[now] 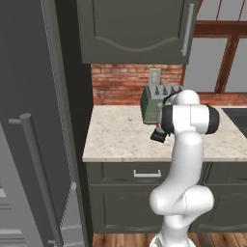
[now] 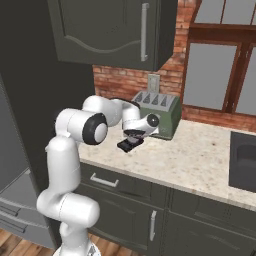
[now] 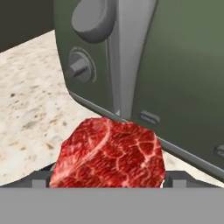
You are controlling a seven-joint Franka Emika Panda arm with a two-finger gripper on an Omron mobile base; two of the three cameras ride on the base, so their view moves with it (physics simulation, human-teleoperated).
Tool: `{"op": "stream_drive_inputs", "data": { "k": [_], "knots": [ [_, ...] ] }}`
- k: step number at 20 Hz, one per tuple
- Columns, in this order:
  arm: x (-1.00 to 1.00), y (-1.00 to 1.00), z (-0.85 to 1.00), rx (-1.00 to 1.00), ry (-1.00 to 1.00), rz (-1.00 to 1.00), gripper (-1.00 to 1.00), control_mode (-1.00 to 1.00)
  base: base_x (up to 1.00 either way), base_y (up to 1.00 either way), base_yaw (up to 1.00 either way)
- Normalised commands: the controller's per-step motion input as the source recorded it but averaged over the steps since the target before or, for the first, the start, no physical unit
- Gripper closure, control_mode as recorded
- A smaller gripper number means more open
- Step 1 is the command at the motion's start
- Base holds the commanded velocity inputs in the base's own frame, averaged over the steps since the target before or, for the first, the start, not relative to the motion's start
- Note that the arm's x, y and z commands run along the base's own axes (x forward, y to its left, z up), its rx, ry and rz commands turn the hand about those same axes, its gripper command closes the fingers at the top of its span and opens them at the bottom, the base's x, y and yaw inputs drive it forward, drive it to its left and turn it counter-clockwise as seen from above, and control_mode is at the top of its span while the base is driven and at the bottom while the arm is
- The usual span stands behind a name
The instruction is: Take the steak from the fridge and place it on the digital scale on the counter by the fridge. Wait a few seconds for a reading, then move it to the plate on the dining counter.
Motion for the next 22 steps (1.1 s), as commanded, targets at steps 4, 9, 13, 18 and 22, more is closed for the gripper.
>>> {"op": "stream_drive_inputs", "data": {
  "k": [4,9,13,18,22],
  "knots": [
    [-0.17,0.04,0.00,0.00,0.00,0.00,-1.00,-1.00,0.00,0.00,0.00],
    [-0.22,0.00,0.01,0.00,0.00,-0.02,-1.00,-1.00,0.00,0.00,0.00],
    [-0.25,0.00,0.12,0.00,0.00,-0.04,-1.00,-1.00,0.00,0.00,0.00],
    [-0.20,0.00,0.39,0.00,-0.02,-0.03,-1.00,-1.00,0.00,0.00,0.00],
    [-0.34,0.00,0.75,0.00,-0.09,-0.01,-1.00,-1.00,0.00,0.00,0.00]
  ]
}}
